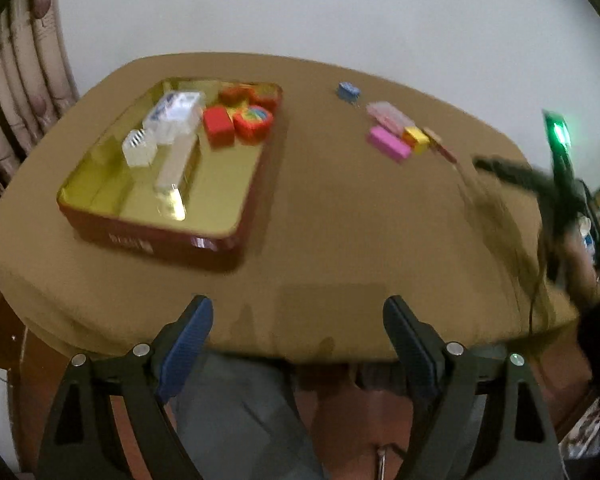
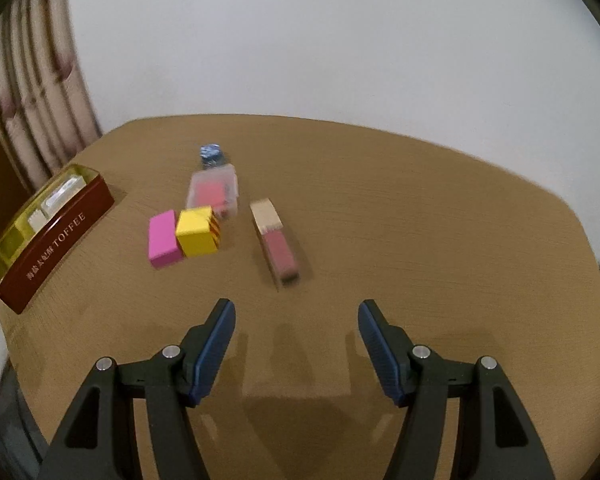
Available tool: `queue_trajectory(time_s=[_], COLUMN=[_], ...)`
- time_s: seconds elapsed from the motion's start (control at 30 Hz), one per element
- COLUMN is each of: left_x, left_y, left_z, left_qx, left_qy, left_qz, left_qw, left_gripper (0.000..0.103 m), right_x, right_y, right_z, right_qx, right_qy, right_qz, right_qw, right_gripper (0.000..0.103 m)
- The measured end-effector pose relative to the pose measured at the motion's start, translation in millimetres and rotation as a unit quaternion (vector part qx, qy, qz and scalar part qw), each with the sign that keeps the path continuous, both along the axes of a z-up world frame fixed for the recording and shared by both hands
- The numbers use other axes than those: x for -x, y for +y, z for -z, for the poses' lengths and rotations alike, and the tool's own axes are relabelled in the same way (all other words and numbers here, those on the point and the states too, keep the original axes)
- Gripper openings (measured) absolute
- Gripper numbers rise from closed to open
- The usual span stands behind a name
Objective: Organize rigid objects
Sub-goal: 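Place the gold tube into the tin and open the left gripper, then grasp the pink lip gloss tube with the right gripper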
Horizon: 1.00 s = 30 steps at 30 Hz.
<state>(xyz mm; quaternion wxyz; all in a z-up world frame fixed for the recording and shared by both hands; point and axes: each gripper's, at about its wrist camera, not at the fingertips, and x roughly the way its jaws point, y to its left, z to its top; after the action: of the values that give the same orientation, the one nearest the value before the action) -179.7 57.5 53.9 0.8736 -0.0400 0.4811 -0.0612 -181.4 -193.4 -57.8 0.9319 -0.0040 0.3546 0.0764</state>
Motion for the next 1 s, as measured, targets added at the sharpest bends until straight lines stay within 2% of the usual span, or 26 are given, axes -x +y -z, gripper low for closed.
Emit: queue_trajectory(time_s=[0.23,0.43,0.53,0.57,0.6,0.63,0.7,0.87,1.0], left_x=[15.1,13.5,12.0,12.2,12.0,12.6,13.7,24.8,35.7], left_y=[8.6,21.9,28.5,30.2,32.1,33.0,37.2,49.3,60.6], left_z=[11.1,26.3,31.7,33.7,35.4,36.3,38.1,35.3,32.9], left_qx=[-0.036,-0.031,-0.022,-0.018,-0.013,-0.009,0.000,0.019,0.021], left_qy=[0.004,0.038,0.051,0.057,0.062,0.064,0.073,0.070,0.061], left_qz=[-0.025,-0.047,-0.058,-0.061,-0.064,-0.066,-0.073,-0.087,-0.095], left_qw=[0.9990,0.9977,0.9968,0.9963,0.9960,0.9957,0.9947,0.9935,0.9933], left_gripper=[0.084,0.084,0.084,0.084,0.084,0.084,0.084,0.084,0.084], right_x=[-65.9,-100.4,-109.2,-110.3,-110.4,-109.9,-106.8,-89.3,-58.1], right_y=[21.4,31.1,34.7,34.8,35.2,35.8,35.5,15.4,7.5], right_z=[0.6,16.4,18.7,18.0,16.9,15.6,14.5,8.2,-25.3], right_qx=[0.059,0.080,0.081,0.080,0.083,0.087,0.096,0.051,-0.020], right_qy=[0.046,0.086,0.105,0.109,0.111,0.112,0.114,0.131,0.109], right_qz=[-0.059,-0.080,-0.085,-0.083,-0.077,-0.070,-0.051,-0.001,0.008], right_qw=[0.995,0.990,0.987,0.987,0.987,0.987,0.988,0.990,0.994], right_gripper=[0.066,0.065,0.055,0.044,0.027,0.020,0.020,0.020,0.020])
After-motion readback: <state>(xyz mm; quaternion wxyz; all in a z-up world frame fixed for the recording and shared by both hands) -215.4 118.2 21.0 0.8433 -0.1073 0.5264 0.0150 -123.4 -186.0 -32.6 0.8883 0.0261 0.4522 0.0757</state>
